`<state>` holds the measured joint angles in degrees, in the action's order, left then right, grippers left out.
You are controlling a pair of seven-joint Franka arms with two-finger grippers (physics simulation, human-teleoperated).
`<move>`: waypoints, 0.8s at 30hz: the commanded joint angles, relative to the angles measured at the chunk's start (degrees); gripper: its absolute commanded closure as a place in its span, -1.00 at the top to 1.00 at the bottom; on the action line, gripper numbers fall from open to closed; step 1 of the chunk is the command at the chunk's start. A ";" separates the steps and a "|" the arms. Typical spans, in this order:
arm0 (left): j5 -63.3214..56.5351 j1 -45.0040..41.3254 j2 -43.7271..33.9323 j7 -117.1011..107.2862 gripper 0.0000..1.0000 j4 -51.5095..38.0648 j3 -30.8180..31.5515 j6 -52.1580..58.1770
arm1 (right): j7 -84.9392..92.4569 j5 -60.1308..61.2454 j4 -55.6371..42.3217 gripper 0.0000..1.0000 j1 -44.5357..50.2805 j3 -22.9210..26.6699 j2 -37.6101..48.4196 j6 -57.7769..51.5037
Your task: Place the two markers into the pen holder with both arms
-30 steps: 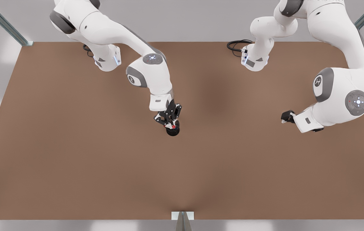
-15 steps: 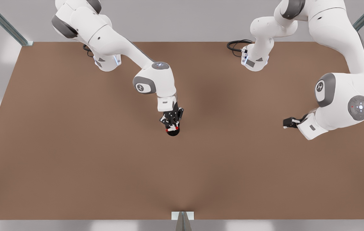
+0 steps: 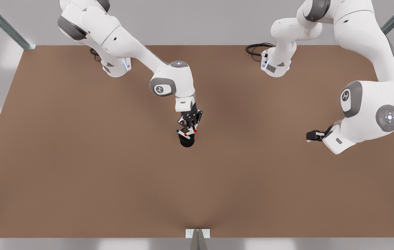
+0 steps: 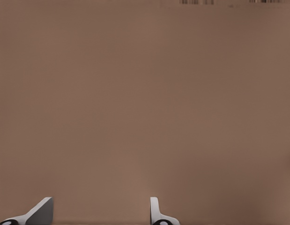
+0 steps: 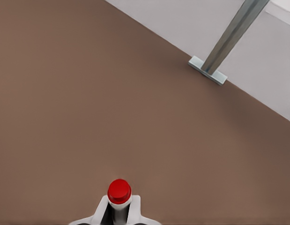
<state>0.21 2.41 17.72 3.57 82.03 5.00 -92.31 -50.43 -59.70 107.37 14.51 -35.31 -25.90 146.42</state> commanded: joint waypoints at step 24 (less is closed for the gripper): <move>-0.47 -1.70 -1.20 -5.68 1.00 -1.70 -0.08 0.55 | 56.06 59.08 -12.81 1.00 -3.09 41.47 23.35 -47.90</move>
<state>0.02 0.70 16.52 0.09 80.61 4.93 -91.70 -37.42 -7.08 94.08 0.48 4.16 -2.57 109.90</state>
